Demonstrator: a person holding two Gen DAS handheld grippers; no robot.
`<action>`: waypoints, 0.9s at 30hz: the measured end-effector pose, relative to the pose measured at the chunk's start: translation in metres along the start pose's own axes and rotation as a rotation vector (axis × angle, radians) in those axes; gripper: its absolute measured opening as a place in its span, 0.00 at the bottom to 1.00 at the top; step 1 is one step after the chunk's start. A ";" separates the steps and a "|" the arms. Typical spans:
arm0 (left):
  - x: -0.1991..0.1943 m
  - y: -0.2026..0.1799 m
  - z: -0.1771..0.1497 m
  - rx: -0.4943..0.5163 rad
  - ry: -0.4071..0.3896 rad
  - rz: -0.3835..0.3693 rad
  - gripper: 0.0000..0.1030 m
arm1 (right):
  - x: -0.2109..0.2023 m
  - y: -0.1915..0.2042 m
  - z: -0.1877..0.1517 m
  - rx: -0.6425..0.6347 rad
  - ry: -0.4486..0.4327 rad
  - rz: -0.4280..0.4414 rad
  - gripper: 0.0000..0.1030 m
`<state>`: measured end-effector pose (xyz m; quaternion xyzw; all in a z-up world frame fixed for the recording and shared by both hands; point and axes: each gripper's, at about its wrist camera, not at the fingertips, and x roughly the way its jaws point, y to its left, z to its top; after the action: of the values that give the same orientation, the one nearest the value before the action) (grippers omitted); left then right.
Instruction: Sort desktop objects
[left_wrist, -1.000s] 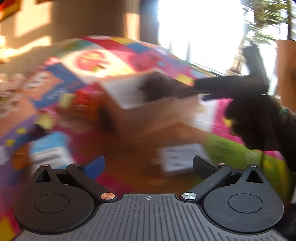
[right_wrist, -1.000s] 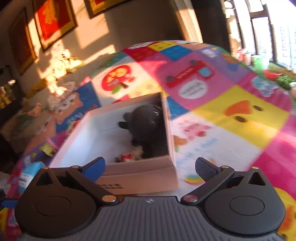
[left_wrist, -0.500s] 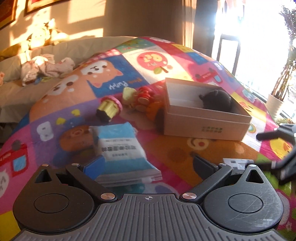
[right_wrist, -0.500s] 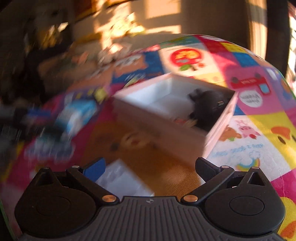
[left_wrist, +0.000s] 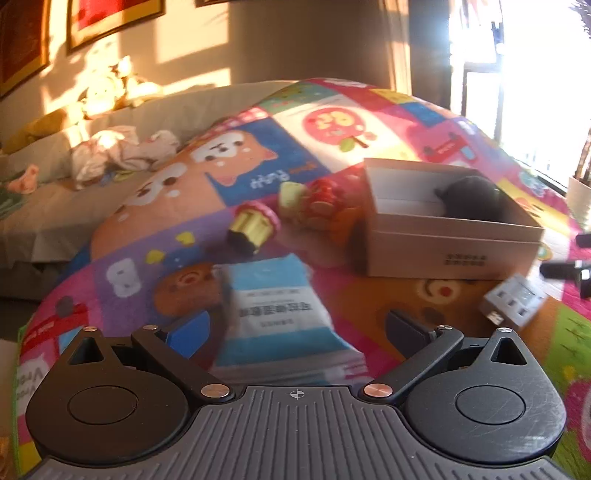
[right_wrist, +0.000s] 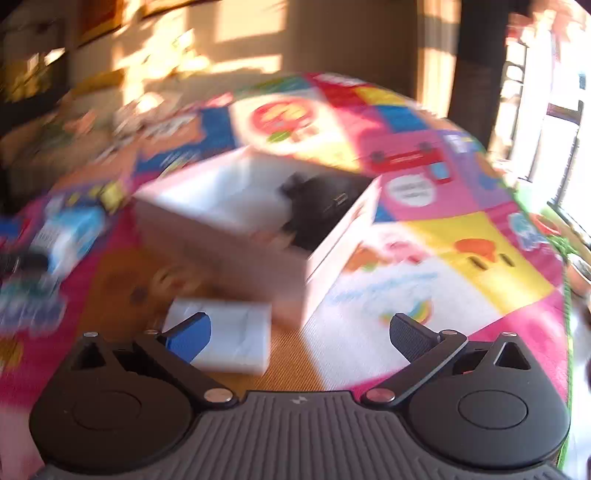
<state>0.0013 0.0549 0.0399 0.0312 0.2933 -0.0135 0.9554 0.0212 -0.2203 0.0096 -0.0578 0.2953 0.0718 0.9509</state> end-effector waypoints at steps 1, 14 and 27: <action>0.000 0.002 0.001 -0.003 0.000 0.000 1.00 | 0.003 -0.002 0.004 0.010 -0.015 -0.029 1.00; 0.042 0.010 0.008 -0.004 0.056 0.046 1.00 | 0.018 -0.026 0.007 0.124 0.020 -0.011 1.00; 0.039 0.011 -0.004 -0.010 0.088 0.024 0.64 | 0.006 0.011 -0.012 0.066 0.097 0.173 1.00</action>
<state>0.0312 0.0662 0.0152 0.0303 0.3346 0.0008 0.9419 0.0175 -0.2104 -0.0042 -0.0040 0.3472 0.1407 0.9272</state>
